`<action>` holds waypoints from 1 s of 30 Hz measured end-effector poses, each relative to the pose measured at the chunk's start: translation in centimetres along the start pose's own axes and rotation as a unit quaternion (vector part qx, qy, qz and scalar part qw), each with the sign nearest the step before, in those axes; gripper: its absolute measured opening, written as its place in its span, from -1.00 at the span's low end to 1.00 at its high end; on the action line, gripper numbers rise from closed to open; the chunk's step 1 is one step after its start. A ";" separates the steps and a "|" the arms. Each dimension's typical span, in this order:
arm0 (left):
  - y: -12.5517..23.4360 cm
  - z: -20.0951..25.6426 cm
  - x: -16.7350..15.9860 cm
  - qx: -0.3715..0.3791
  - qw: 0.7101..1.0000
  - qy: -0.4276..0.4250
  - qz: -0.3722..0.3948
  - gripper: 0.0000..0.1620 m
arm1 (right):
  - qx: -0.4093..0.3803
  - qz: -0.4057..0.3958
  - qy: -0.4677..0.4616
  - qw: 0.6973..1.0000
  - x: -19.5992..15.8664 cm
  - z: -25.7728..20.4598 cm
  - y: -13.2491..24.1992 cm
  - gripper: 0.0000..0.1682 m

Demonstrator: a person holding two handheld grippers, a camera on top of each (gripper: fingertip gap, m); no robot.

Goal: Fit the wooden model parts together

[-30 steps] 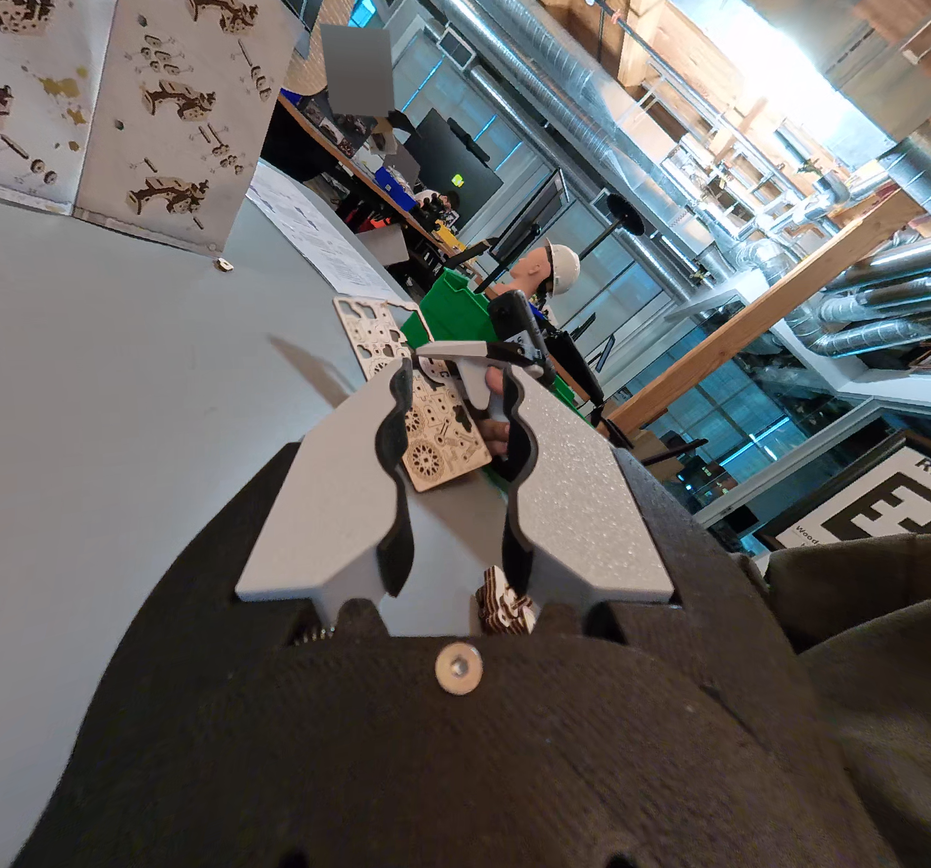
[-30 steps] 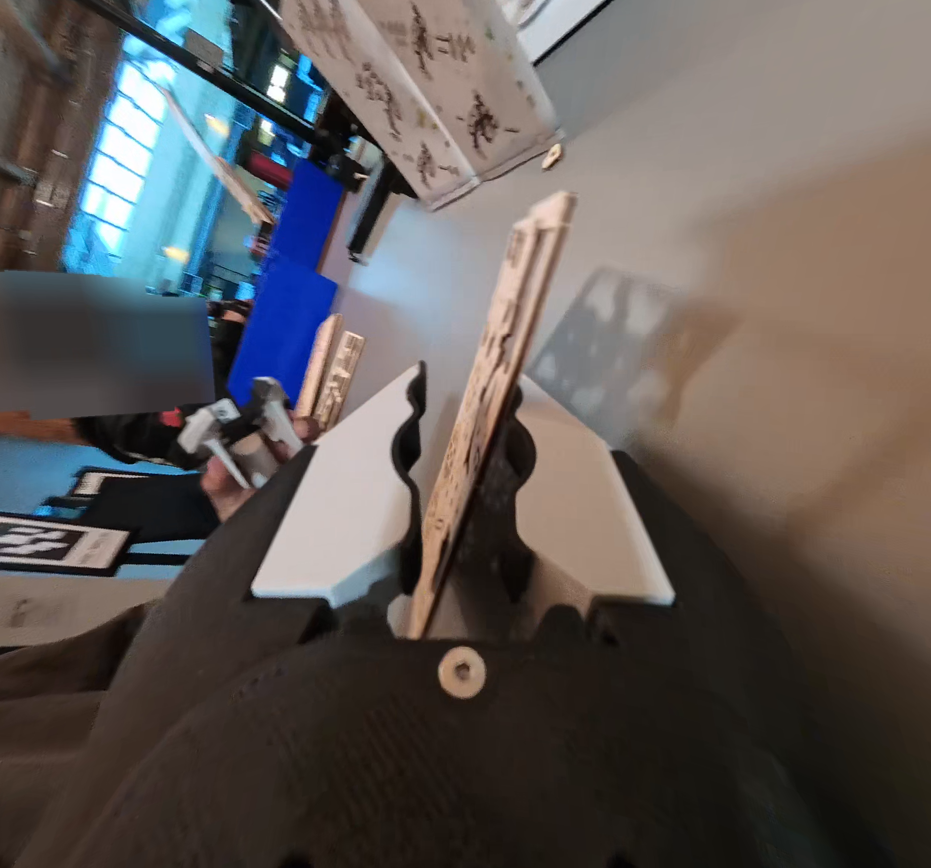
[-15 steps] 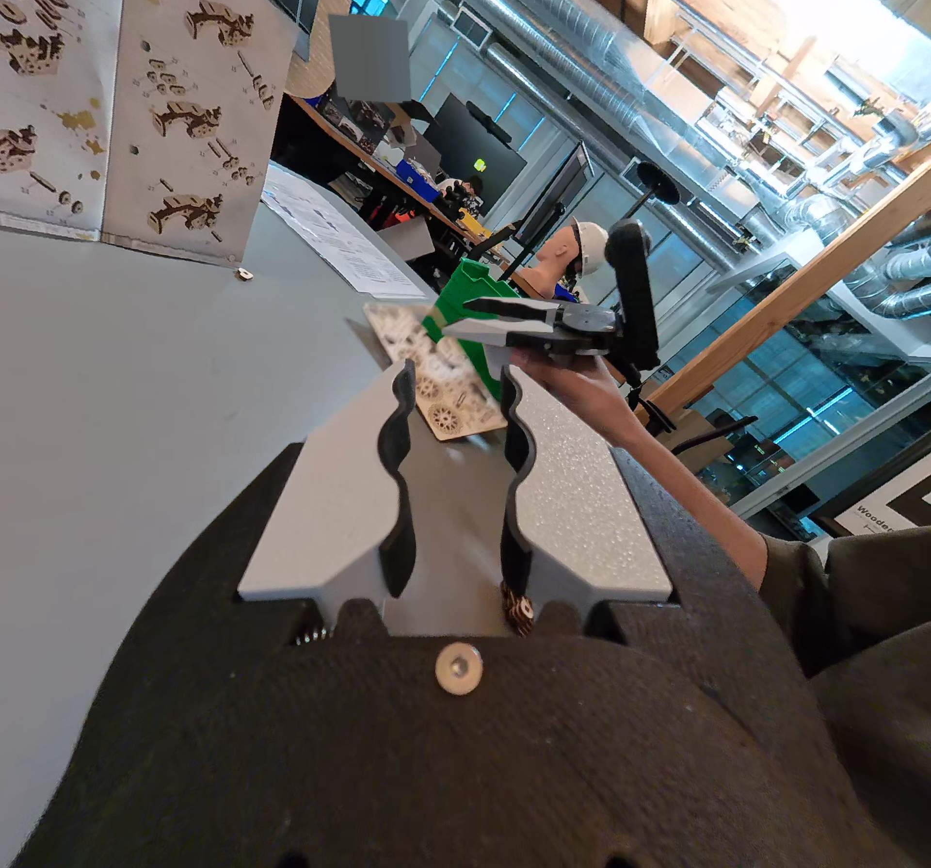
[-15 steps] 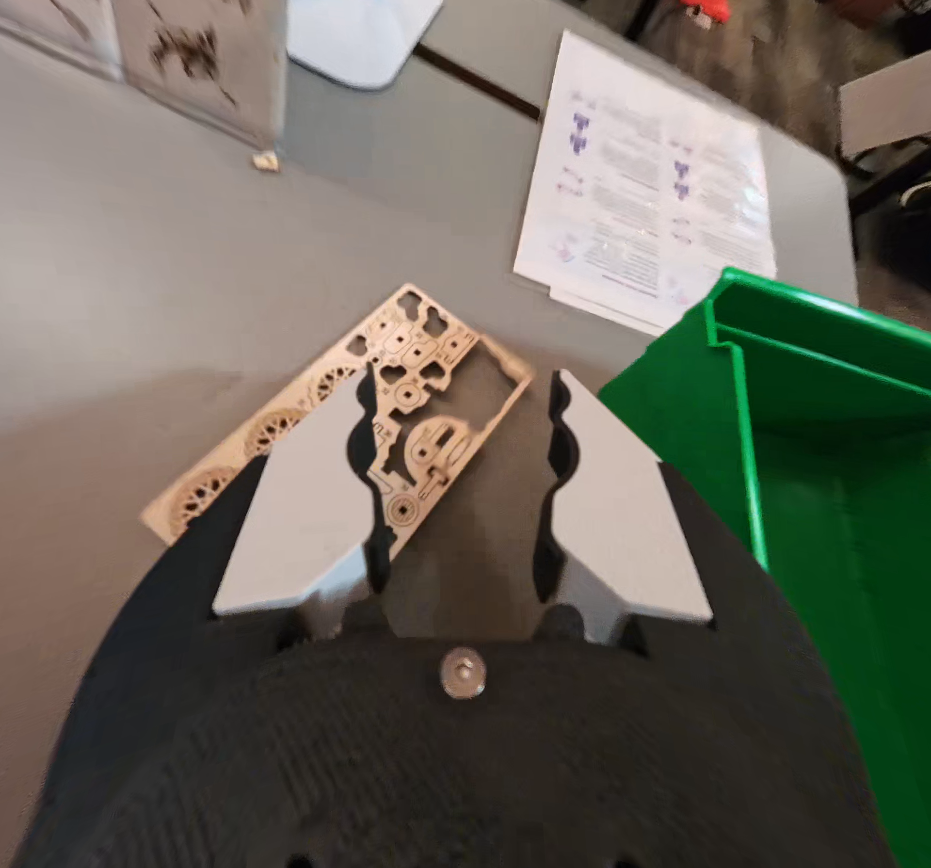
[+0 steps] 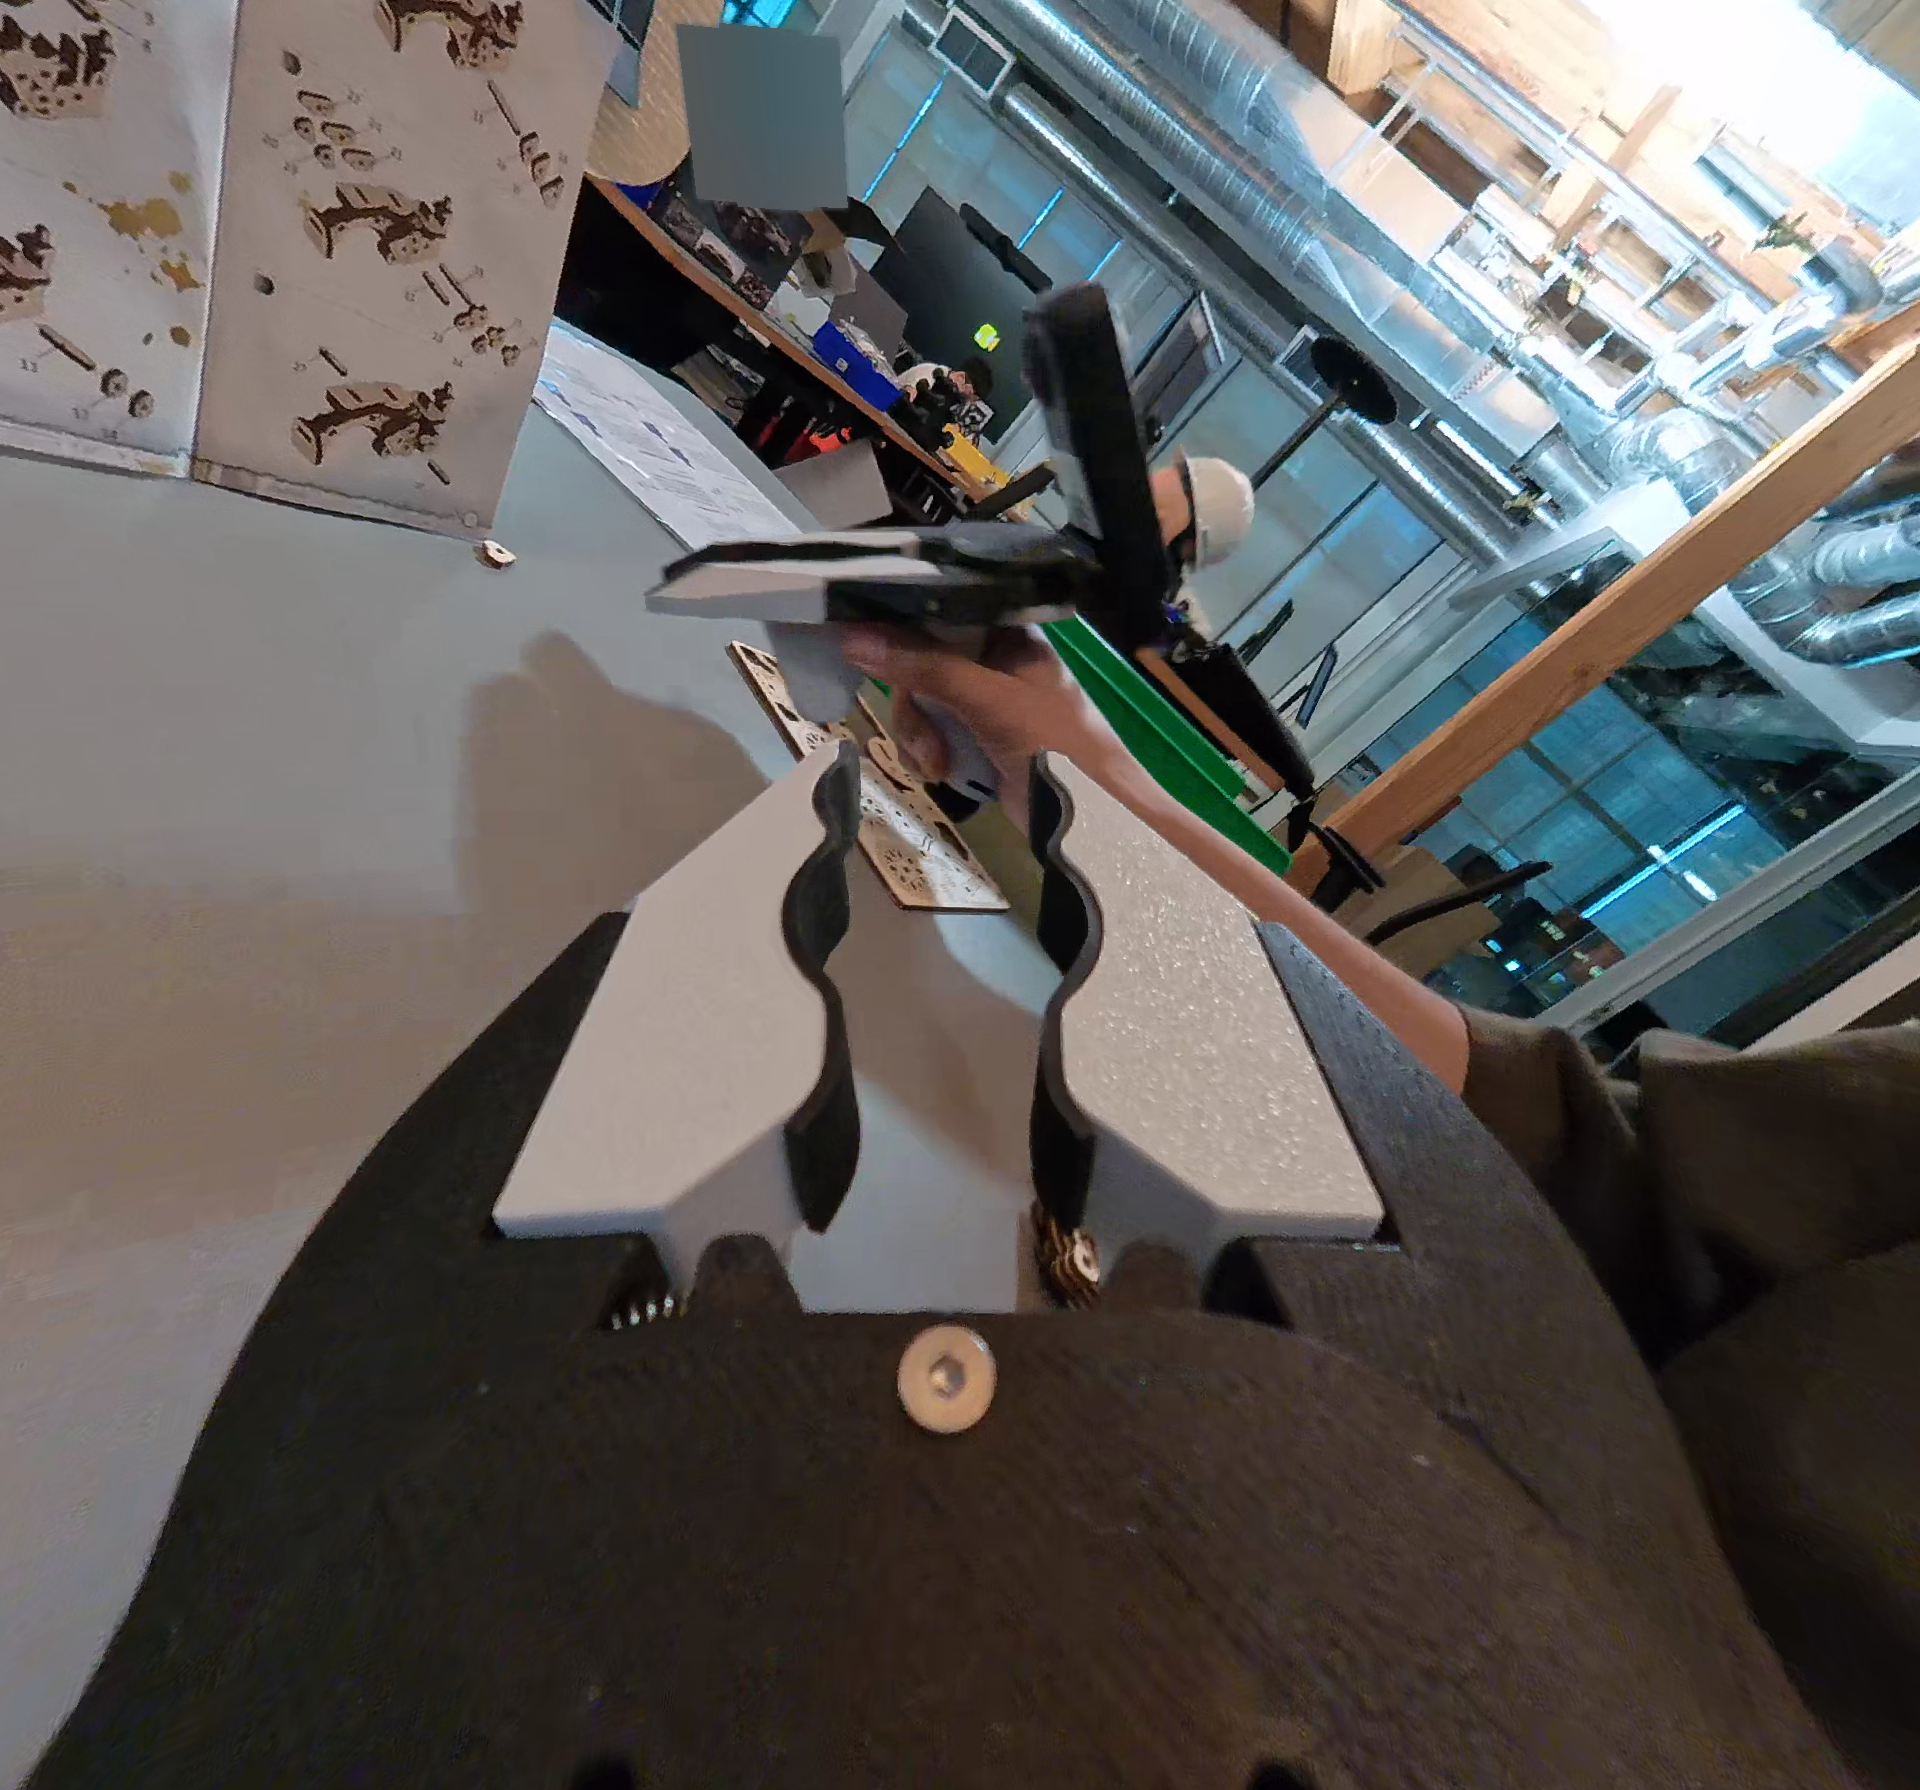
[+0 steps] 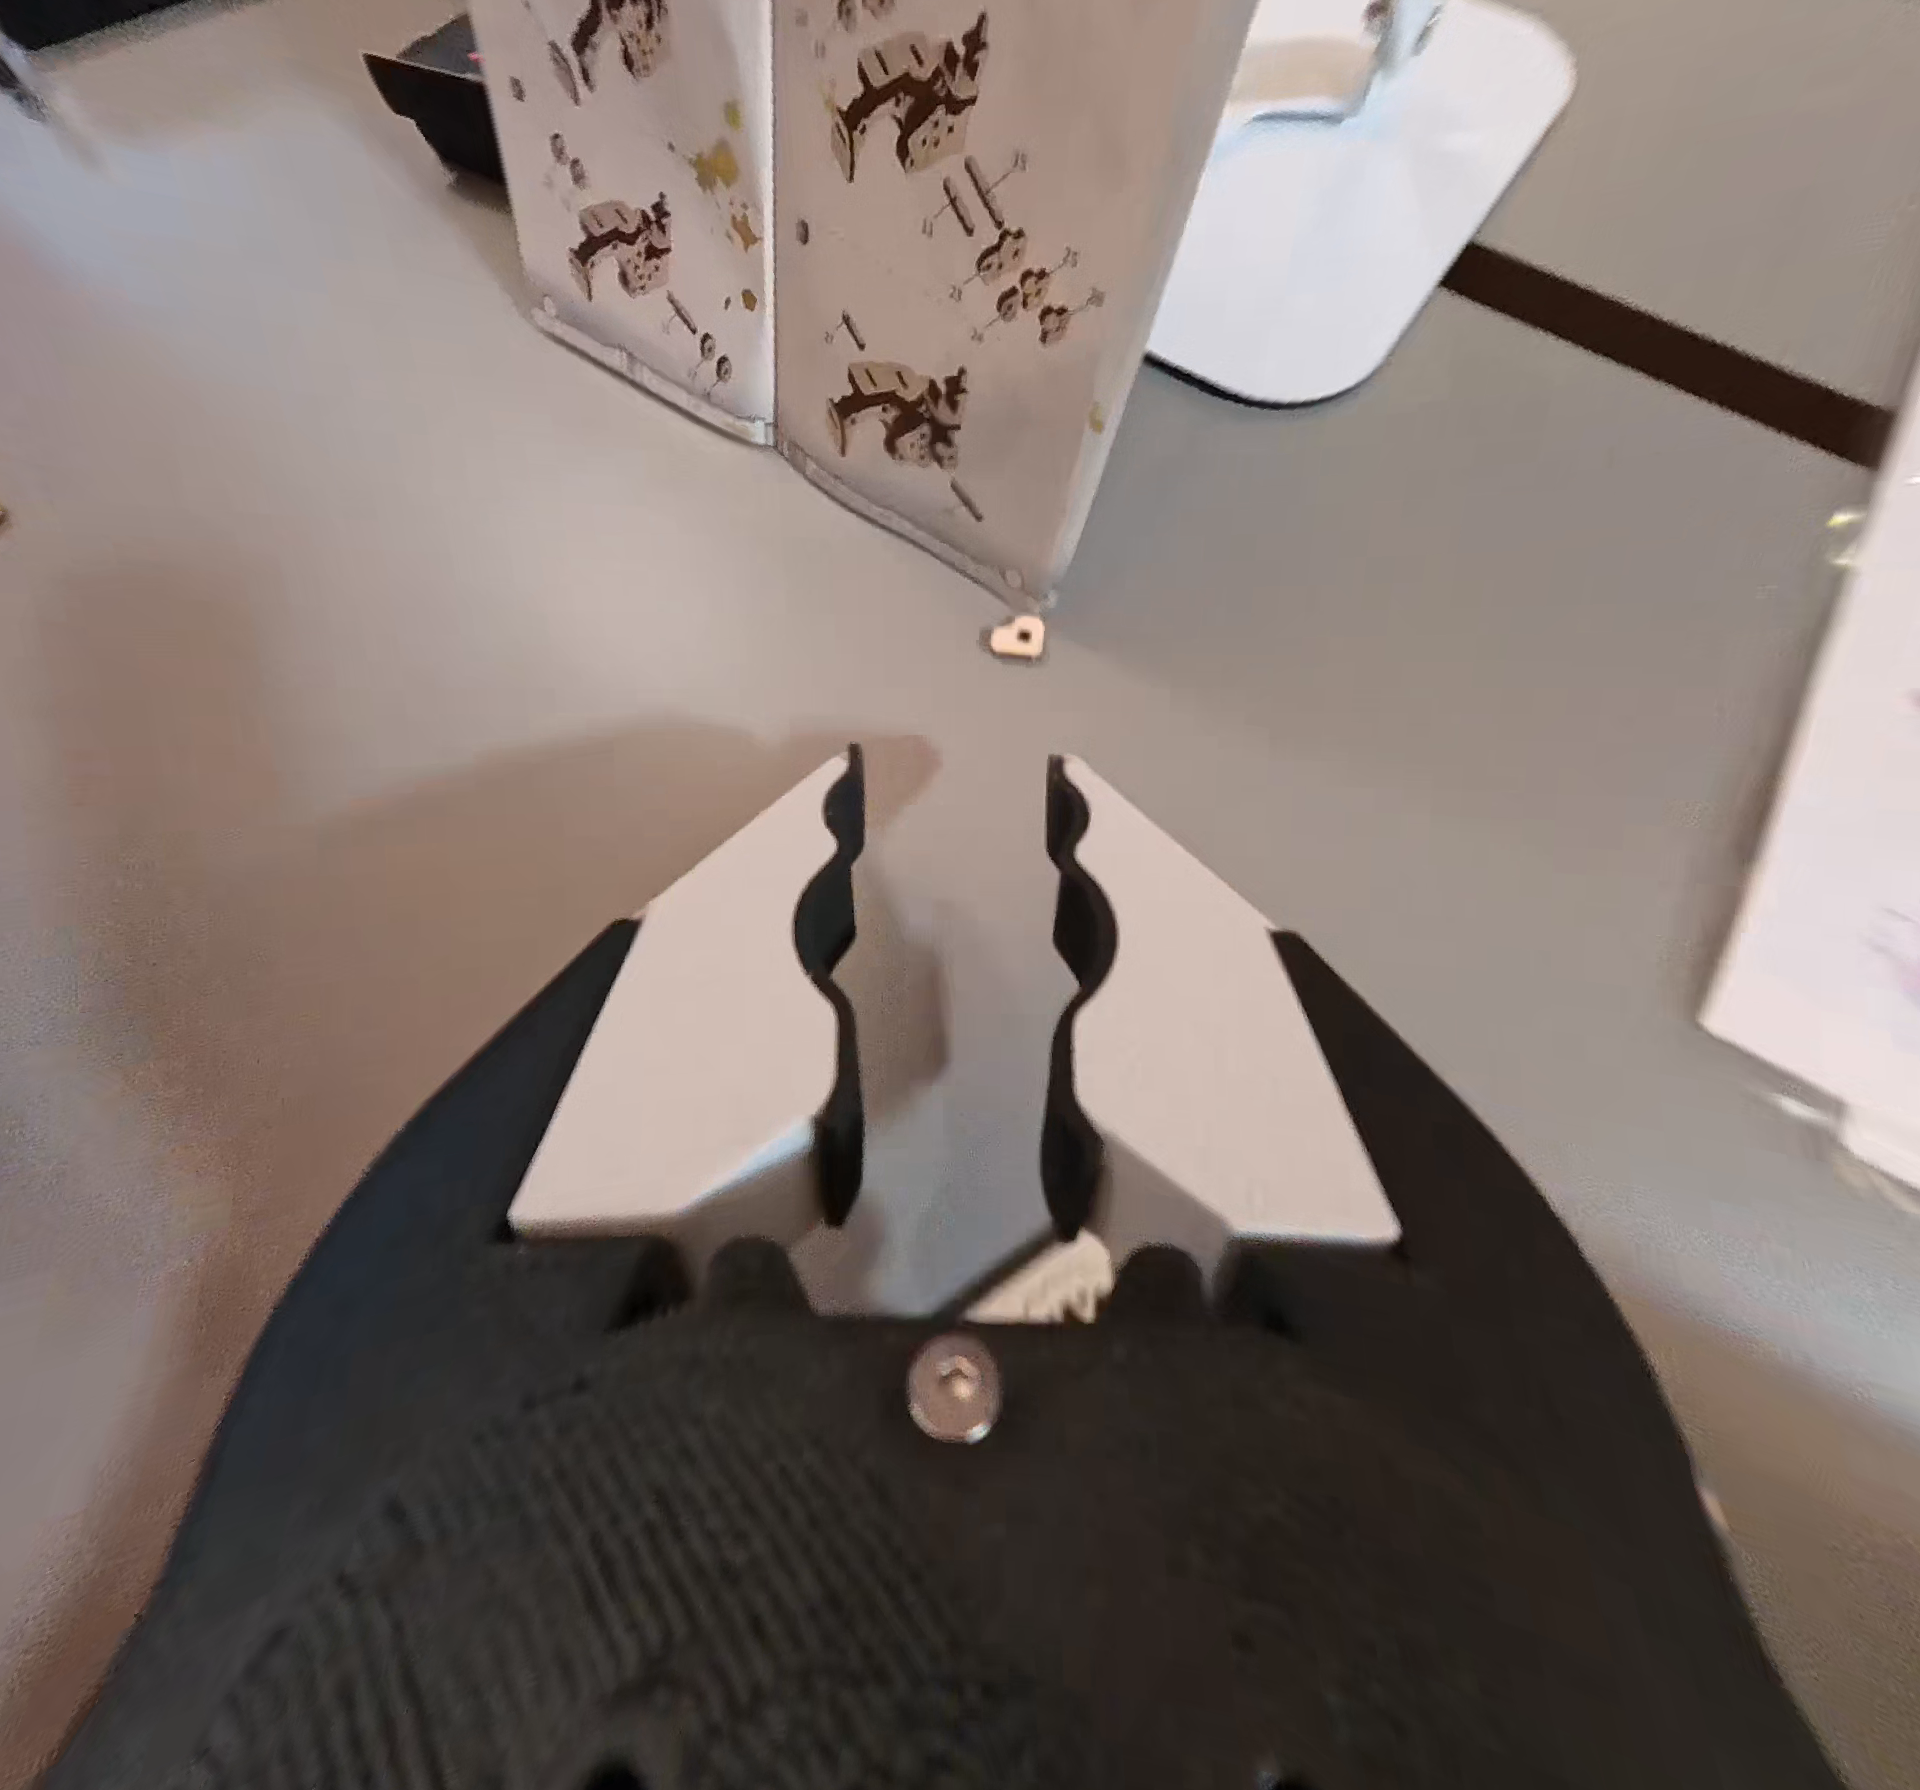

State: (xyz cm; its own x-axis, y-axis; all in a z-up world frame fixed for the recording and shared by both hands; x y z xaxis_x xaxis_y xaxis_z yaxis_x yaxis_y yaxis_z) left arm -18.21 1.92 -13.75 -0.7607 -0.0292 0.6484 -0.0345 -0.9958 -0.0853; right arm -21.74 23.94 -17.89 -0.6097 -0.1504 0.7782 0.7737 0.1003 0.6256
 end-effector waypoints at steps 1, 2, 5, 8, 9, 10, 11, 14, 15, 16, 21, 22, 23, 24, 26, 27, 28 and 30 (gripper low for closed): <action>0.1 0.0 0.1 0.006 1.000 -0.011 -0.001 -0.62 | 0.012 -0.007 -0.008 1.000 0.3 0.1 -1.1 -0.61; 0.3 0.0 0.1 0.011 1.000 -0.023 -0.002 -0.62 | 0.022 -0.011 -0.014 1.000 0.5 0.2 -2.1 -0.61; 0.7 -0.2 0.3 0.024 0.999 -0.044 -0.006 -0.62 | 0.009 -0.029 -0.009 1.000 0.9 1.1 -3.9 -0.62; 0.9 -0.5 0.4 0.020 0.999 -0.025 -0.002 -0.62 | 0.009 -0.049 -0.003 0.999 1.1 1.6 -5.1 -0.76; 0.9 -0.6 0.4 0.016 1.000 -0.015 -0.001 -0.62 | 0.009 -0.050 0.000 0.999 1.1 1.6 -5.3 -0.82; 0.8 -0.7 0.4 0.013 1.000 -0.007 -0.001 -0.62 | 0.007 -0.050 0.004 0.999 1.1 1.7 -5.4 -0.86; 0.8 -0.8 0.4 0.011 1.000 -0.001 -0.003 -0.62 | 0.006 -0.052 0.010 0.999 1.1 1.8 -5.4 -0.87; 0.9 -1.0 0.5 0.010 1.000 0.007 -0.001 -0.62 | 0.012 -0.059 0.025 0.998 0.8 1.5 -4.7 -0.88; 0.9 -0.9 0.5 0.009 1.000 0.007 -0.001 -0.62 | 0.015 -0.052 0.030 0.998 0.7 1.2 -4.1 -0.88; 0.9 -0.8 0.5 0.009 1.000 0.007 -0.001 -0.62 | 0.022 -0.035 0.035 0.999 0.7 0.6 -3.2 -0.88; 0.7 -0.3 -0.1 0.009 1.000 -0.016 -0.018 -0.62 | 0.119 0.100 0.058 0.986 0.9 -6.2 4.0 -0.88; 0.5 -0.2 -0.3 0.010 0.999 -0.023 -0.025 -0.62 | 0.117 0.111 0.070 0.984 0.4 -7.3 5.4 -0.88; 0.3 -0.1 -0.6 0.008 0.999 -0.025 -0.033 -0.63 | 0.104 0.122 0.083 0.983 -0.2 -8.1 6.6 -0.88; 0.1 0.0 -1.0 0.005 0.999 -0.021 -0.041 -0.63 | 0.090 0.135 0.093 0.982 -0.7 -8.7 7.7 -0.88; -0.3 0.0 -1.6 -0.006 0.998 0.002 -0.055 -0.63 | 0.074 0.155 0.101 0.980 -1.3 -9.5 9.3 -0.88; -0.4 0.1 -1.7 -0.012 0.998 0.015 -0.057 -0.63 | 0.074 0.160 0.101 0.979 -1.5 -9.7 9.8 -0.88; -0.6 0.1 -1.8 -0.017 0.998 0.023 -0.057 -0.63 | 0.077 0.165 0.097 0.978 -1.6 -9.9 10.1 -0.88; -0.8 0.1 -1.9 -0.017 0.998 0.026 -0.060 -0.64 | 0.097 0.184 0.079 0.975 -1.6 -10.2 10.6 -0.88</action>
Point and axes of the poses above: each gripper's, where its closed fingertips meet, y back along the fingers, x out of its top, z = x × y across the jaws, the point moved 5 cm from there along y, back along the fingers, and after that the axes turned 8 degrees about y, right-handed, at the moved point
